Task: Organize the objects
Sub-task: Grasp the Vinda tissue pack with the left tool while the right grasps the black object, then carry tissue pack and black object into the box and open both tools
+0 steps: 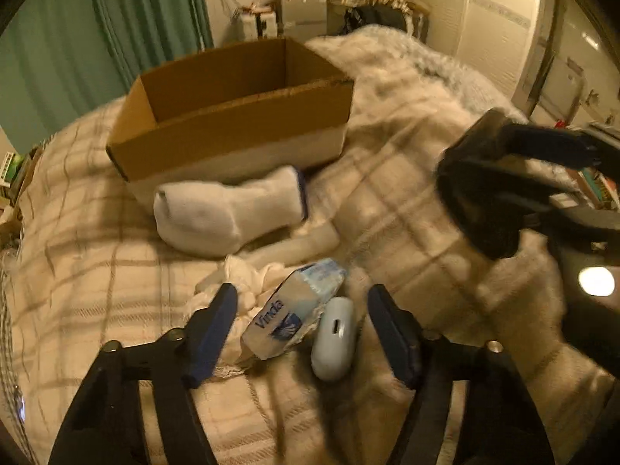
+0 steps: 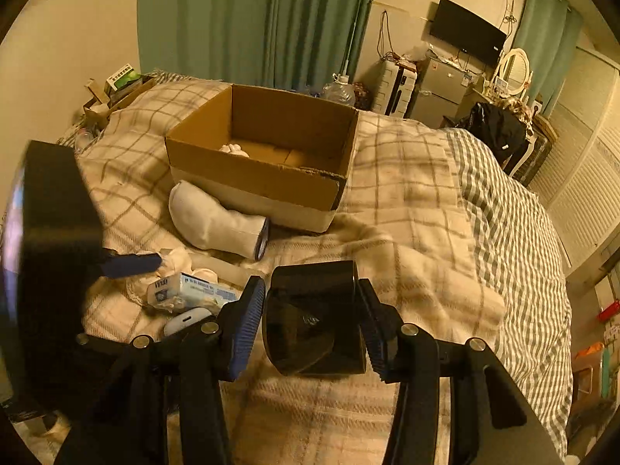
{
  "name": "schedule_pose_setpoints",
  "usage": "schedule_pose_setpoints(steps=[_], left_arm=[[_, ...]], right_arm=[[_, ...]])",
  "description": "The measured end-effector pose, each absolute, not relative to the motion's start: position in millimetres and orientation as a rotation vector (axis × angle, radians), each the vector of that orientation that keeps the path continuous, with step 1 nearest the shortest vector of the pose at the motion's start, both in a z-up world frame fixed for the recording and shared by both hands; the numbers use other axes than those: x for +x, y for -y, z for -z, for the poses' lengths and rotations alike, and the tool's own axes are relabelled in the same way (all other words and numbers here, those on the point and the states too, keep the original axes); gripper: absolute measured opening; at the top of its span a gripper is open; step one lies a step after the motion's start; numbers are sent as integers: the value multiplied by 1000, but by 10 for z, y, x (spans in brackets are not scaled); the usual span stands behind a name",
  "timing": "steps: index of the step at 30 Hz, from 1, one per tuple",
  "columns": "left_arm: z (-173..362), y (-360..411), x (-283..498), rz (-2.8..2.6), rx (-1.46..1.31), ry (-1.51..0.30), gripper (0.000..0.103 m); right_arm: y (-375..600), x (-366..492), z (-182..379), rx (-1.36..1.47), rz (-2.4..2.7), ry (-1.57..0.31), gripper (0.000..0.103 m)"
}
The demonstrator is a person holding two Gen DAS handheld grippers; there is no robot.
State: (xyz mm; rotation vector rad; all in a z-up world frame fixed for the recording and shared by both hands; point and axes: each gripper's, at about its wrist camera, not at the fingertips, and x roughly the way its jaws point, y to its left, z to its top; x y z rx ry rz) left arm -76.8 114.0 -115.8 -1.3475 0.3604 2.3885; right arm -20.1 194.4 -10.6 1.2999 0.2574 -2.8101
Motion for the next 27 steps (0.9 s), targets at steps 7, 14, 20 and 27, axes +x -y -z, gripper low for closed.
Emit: schedule_pose_setpoints(steps=[7,14,20,27], left_arm=[[1104,-1048,-754,-2384,-1350,-310,23],[822,-957,-570,-2429,-1264,-286,18],[313,-814,-506,-2503,-1139,-243,18],[-256,-592,-667,-2589,-1017,-233,18]], right_arm=[[-1960,-177,103,1297,2809,-258,47],[-1914,-35,7,1276,2820,-268,47],[-1766,79,-299,1177,2853,-331,47],[-1625,14,-818,1000,2885,-430,47]])
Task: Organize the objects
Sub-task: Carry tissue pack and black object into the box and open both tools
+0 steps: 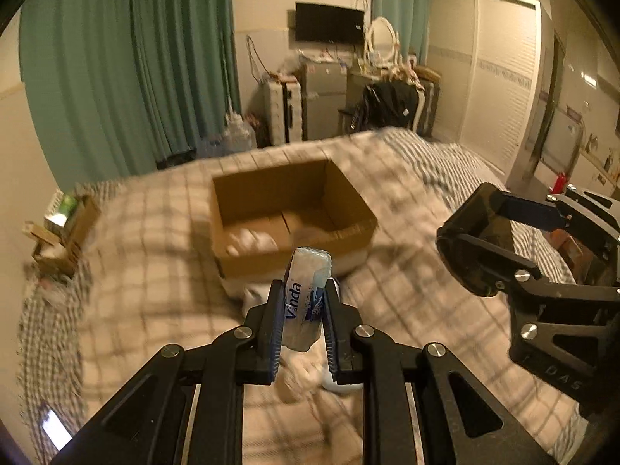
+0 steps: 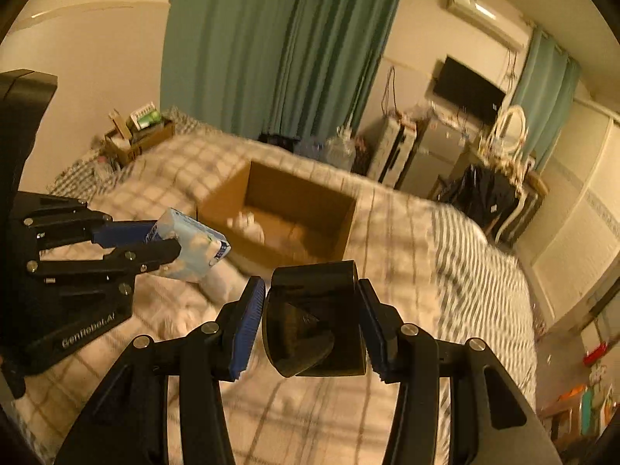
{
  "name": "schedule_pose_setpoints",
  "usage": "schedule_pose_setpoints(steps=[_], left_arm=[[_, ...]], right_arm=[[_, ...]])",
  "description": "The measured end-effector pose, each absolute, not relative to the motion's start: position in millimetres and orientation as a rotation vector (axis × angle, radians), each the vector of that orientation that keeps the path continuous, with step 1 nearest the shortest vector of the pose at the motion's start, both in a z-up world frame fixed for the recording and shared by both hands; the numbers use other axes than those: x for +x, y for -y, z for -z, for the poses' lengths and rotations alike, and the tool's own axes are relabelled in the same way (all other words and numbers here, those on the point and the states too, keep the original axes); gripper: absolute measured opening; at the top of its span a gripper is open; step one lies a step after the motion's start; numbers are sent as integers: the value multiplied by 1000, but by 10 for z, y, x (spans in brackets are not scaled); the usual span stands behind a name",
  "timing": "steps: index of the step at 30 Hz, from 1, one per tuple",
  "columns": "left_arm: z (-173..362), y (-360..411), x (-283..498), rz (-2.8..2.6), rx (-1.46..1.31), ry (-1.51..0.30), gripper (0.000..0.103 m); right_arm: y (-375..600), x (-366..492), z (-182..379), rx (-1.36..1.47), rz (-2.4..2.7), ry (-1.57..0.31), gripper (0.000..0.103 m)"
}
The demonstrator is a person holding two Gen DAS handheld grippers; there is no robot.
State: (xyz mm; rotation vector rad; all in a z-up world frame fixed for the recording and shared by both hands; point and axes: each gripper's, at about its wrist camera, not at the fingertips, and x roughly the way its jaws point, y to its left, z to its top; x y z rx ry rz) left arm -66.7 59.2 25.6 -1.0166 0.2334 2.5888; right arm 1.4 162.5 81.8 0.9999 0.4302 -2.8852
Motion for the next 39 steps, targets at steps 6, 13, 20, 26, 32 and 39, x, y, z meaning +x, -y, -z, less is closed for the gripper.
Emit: schedule_pose_setpoints(steps=[6,13,20,26,32,39], left_arm=[[-575,-498,-1061,-2651,-962,-215,18],[-626,-563,-1723,-2667,-950,-256,18],[-321,-679,-2369,-2661,-1029,-282,18],[189,-770,-2746,-2626,-1128,-345,18],[601,-802,-2934,-2585,-1209,-348,18],[627,-827,-2926,-2573,-1230,-304,37]], right_arm=[[-1557,-357,-1167,901,2881,-448,47],[-1529,-1020,-1306,868,2856,-432,47],[-1548,-1862,-1023,971,2803,-424,47],[-1650,-2379,-506,1079,2755,-359,47],[-1842,-2617,-66,1146,2751,-251,47],[-2038,-2576,-88,1102,2791,-99,79]])
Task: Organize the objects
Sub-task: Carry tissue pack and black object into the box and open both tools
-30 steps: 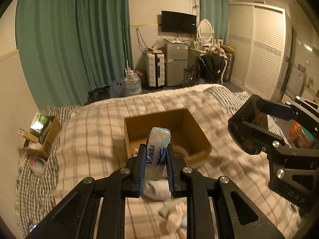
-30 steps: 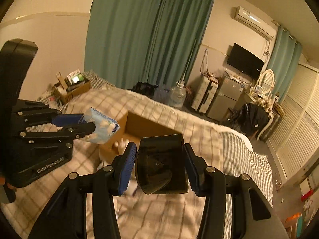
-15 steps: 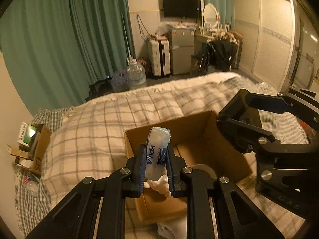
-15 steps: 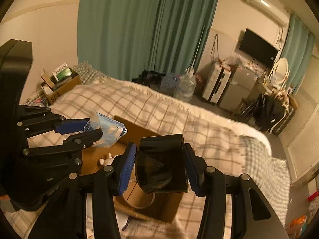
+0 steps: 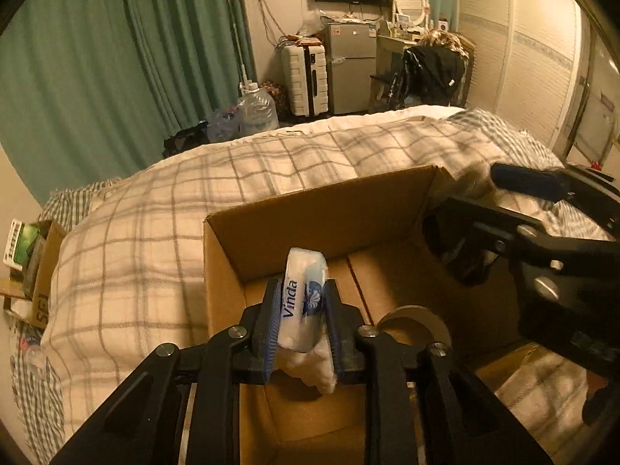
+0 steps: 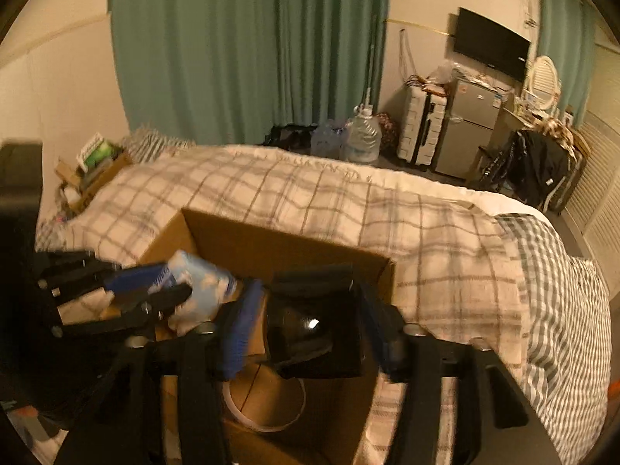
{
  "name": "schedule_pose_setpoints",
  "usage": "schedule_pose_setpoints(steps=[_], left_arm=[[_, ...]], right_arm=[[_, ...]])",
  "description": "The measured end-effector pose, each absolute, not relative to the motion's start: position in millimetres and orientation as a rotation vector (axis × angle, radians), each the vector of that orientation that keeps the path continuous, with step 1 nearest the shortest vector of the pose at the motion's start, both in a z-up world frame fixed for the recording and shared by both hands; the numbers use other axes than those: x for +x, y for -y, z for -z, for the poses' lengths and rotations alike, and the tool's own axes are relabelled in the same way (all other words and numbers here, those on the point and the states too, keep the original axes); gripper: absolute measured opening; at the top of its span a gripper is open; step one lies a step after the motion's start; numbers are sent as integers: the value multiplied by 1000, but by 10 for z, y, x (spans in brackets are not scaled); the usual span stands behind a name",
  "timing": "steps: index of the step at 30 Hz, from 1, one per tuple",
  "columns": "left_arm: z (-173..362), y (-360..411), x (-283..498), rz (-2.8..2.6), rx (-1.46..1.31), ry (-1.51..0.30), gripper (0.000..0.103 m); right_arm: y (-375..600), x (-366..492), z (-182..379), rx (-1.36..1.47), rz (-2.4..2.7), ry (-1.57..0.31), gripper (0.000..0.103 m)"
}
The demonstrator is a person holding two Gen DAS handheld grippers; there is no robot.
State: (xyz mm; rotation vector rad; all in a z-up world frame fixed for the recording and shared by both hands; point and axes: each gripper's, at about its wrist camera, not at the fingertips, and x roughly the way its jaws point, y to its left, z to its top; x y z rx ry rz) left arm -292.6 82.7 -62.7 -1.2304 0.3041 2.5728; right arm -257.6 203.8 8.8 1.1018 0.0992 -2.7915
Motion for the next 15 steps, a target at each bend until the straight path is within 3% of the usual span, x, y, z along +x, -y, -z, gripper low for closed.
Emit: schedule_pose_setpoints(steps=[1,2,3,7,11,15], left_arm=[[605,-821,-2917,-2570,-1244,-291,48],[559,-806,-2883,-2572,-1255,-279,68],[508,-791,-2841,-2580,-1249,-272,75],[197,-714,-2569,-2612,-1197,-308,81],[-211,-601,-2165,-2653,-1104,-292,94],[-448,-522,-1798,-2666,-1074,-298,94]], right_arm=[[-2063,-2526,-153,1082,2818,-86,84],[-2065,-2488,-217,1069,2834,-82,85],[-2085,-2405,-309,1057,2850,-83,85],[-2094,-2087,-679,1040,2903,-141,85],[-2078,-1657,-1092,1017,2937,-210,85],[-2041,-1186,-1430,961,2968,-255,86]])
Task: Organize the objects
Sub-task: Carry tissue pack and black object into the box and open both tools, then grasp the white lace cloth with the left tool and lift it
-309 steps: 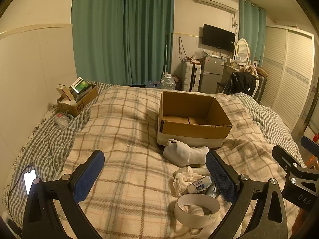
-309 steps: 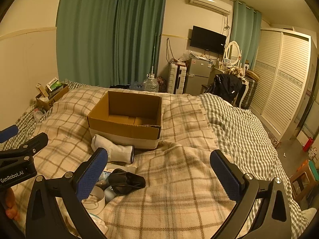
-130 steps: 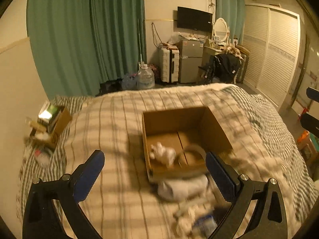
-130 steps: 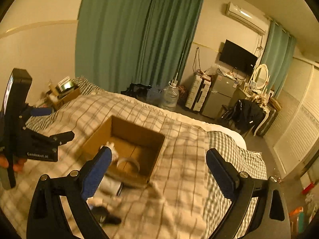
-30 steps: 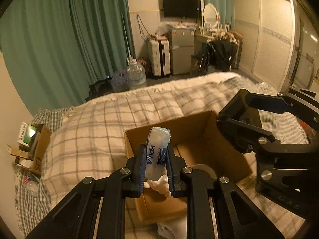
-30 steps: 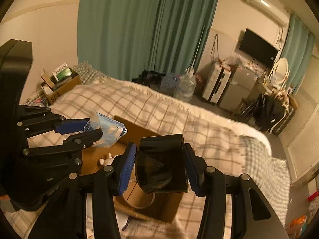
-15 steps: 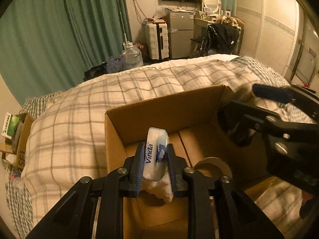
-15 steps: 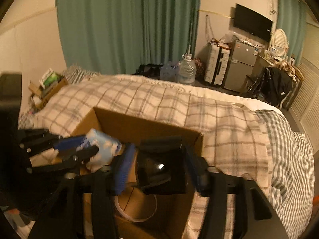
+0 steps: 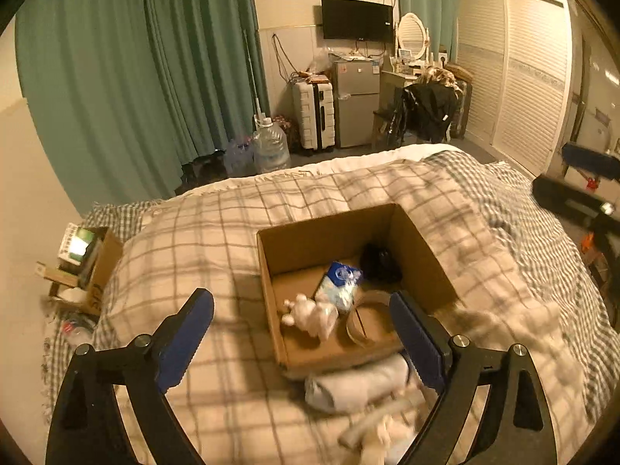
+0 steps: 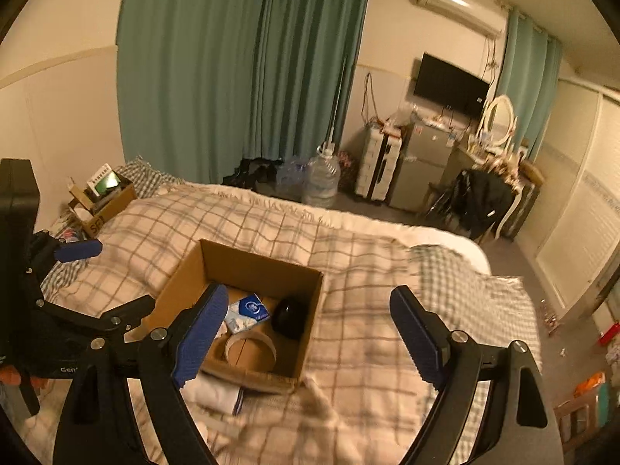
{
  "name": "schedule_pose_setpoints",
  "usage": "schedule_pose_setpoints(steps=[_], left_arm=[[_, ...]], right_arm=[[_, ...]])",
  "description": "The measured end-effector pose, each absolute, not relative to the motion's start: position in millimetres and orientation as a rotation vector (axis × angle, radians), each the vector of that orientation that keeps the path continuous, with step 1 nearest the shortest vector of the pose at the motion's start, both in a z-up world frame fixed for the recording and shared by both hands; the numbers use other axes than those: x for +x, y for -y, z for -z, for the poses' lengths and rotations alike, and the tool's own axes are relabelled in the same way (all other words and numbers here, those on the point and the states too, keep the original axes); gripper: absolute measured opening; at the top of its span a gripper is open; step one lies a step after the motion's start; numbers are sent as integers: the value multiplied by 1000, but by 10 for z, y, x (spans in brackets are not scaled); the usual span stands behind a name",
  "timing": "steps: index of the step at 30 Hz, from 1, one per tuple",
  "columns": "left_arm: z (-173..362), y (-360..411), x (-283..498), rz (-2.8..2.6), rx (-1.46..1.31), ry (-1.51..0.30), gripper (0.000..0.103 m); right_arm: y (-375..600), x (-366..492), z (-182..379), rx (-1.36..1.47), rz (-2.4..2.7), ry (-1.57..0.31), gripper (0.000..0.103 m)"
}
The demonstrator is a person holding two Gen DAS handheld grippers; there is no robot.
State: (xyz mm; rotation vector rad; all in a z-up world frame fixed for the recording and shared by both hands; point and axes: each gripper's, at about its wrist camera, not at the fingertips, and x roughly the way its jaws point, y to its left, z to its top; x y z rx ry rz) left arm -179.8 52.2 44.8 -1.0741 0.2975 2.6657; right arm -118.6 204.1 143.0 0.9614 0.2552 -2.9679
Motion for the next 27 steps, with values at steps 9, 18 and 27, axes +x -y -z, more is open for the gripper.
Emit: schedule_pose_setpoints(steps=[9,18,27], left_arm=[[-181,-322,-1086,-2694,-1102,-279,94],[829,-370,-843,-2647,-1337,-204,94],[1286,-609,-1000,-2525,-1447,-230,68]], right_arm=[[-1987,-351,-1233,965,2998,-280,88],[-1902,-314,68,1240,2894,-259,88],[-1891,-407,464,1353,2811,-248,88]])
